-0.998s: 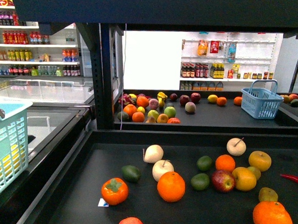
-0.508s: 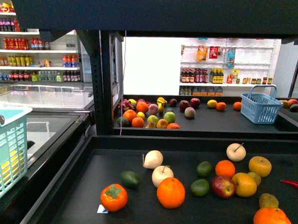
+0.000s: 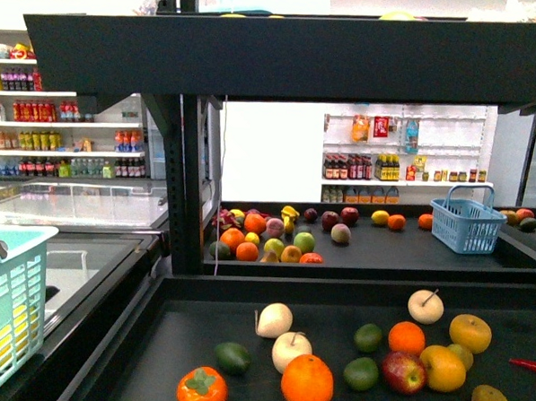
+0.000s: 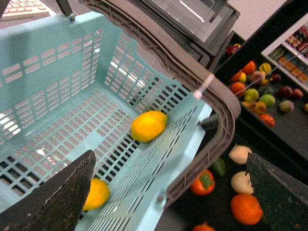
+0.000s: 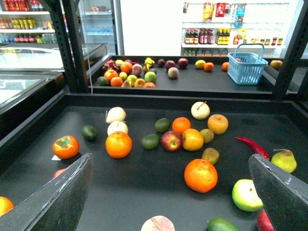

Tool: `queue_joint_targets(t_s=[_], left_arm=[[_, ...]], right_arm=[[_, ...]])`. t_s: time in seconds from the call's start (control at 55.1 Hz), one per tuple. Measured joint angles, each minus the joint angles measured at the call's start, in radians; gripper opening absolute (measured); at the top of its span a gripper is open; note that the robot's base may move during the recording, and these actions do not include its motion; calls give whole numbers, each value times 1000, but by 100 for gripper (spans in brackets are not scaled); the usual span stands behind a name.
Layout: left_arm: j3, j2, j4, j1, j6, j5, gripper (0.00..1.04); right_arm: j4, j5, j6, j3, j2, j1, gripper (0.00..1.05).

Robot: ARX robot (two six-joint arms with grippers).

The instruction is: Pick lemon from shelf

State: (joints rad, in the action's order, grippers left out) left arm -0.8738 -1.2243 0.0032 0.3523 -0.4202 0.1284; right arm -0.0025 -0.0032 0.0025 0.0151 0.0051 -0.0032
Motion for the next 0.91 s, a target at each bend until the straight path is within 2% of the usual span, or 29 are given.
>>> queue_joint_targets(t_s=[0.145, 0.181, 0.218, 0.254, 0.363, 0.435, 0.671, 0.907], left_arm=[[124, 230, -85, -75, 88, -89, 97], [168, 280, -30, -86, 140, -40, 92], [240, 348, 86, -116, 200, 11, 85], [307, 423, 167, -162, 270, 5, 79], [442, 621, 152, -317, 362, -104, 59], [508, 714, 137, -344, 386, -113, 46], [657, 835, 161, -349, 402, -127, 2], [733, 905, 167, -349, 409, -128, 3]], right_arm=[[0, 0, 0, 0, 0, 0, 97], [0, 0, 0, 0, 0, 0, 97], [0, 0, 0, 0, 0, 0, 97], [0, 0, 0, 0, 0, 0, 97], [0, 0, 0, 0, 0, 0, 97], [0, 0, 0, 0, 0, 0, 97], [0, 0, 0, 0, 0, 0, 97], [0, 0, 0, 0, 0, 0, 97]])
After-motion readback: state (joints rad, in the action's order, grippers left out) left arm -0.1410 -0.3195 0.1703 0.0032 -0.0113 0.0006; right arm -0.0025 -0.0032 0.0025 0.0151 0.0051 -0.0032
